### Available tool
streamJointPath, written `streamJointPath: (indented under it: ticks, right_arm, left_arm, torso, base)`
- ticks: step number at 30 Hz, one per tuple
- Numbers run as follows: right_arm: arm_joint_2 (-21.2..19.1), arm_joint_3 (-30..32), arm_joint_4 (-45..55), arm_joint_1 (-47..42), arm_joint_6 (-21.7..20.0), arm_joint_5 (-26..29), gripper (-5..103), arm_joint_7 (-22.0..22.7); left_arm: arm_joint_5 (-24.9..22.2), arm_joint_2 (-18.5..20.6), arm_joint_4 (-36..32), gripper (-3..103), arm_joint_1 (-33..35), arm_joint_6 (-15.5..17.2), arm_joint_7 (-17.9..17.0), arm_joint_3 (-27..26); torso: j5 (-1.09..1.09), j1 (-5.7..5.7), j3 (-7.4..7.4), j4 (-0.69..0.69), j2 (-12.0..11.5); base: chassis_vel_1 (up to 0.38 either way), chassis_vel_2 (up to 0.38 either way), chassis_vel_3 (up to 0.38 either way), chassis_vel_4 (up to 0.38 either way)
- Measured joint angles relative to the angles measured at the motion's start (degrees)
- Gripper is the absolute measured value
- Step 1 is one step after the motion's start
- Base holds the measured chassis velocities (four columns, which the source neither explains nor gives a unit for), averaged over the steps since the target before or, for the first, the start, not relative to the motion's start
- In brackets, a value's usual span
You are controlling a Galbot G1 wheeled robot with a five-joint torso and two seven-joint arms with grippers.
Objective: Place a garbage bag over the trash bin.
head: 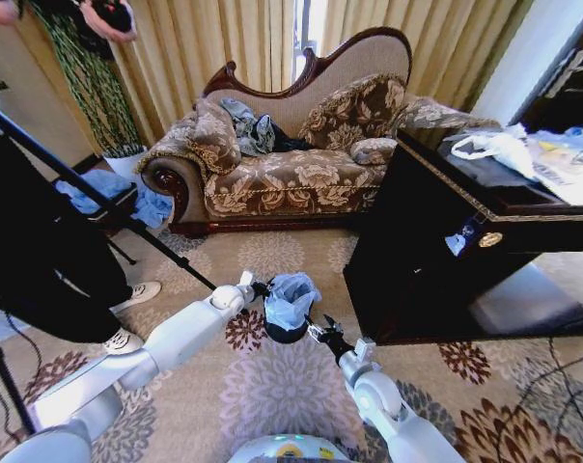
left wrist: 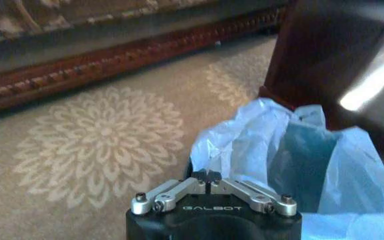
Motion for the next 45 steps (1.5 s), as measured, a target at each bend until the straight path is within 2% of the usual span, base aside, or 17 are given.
streamJointPath:
  ticks: [12,22,27,32,40,43,45]
  right_arm:
    - [0.5,-2.1,0.0,1.3,0.6,0.0,77,-0.8]
    - [1.4,-3.5,-1.0,2.2,2.7,-1.7,78,-2.8]
    - [2.6,-6.0,-3.8,6.0,5.3,-6.1,80,-3.9]
    - [3.8,-8.9,-7.4,11.5,6.1,-9.6,81,-3.5]
    - [4.4,-14.5,-12.4,21.7,0.9,-12.9,81,-1.1]
    - [4.2,-16.5,-14.2,24.2,0.1,-15.4,81,-1.1]
    - [4.7,-17.9,-16.7,26.2,-0.4,-19.5,81,-1.1]
  left_arm:
    - [-2.4,4.3,-4.6,0,2.6,0.6,-0.4,-5.0]
    - [-4.7,4.1,-2.8,0,5.6,0.1,-0.5,-8.8]
    - [-6.0,2.7,-1.9,0,6.6,-0.1,-0.7,-10.1]
    - [-6.0,1.9,-1.6,0,7.7,-0.1,-0.9,-11.3]
    - [-5.3,1.7,-1.5,0,10.8,-0.1,-1.0,-14.3]
    - [-5.2,1.5,-1.0,0,11.8,-0.3,-0.8,-15.2]
    - [-5.0,0.8,-0.3,0,12.6,-0.7,-0.6,-16.0]
  torso:
    - [0.00,0.00,0.00,0.01,0.0]
    - [-0.01,0.00,0.00,0.01,0.0]
    - [0.00,0.00,0.00,0.00,0.0]
    - [0.00,0.00,0.00,0.00,0.0]
    - [0.00,0.00,0.00,0.01,0.0]
    - [0.00,0.00,0.00,0.01,0.0]
    - [0.00,0.00,0.00,0.01,0.0]
  base:
    - [0.000,0.000,0.000,0.000]
    - [0.000,0.000,0.000,0.000]
    - [0.000,0.000,0.000,0.000]
    - [0.000,0.000,0.000,0.000]
    - [0.000,0.000,0.000,0.000]
    - [0.000,0.000,0.000,0.000]
    - [0.000,0.000,0.000,0.000]
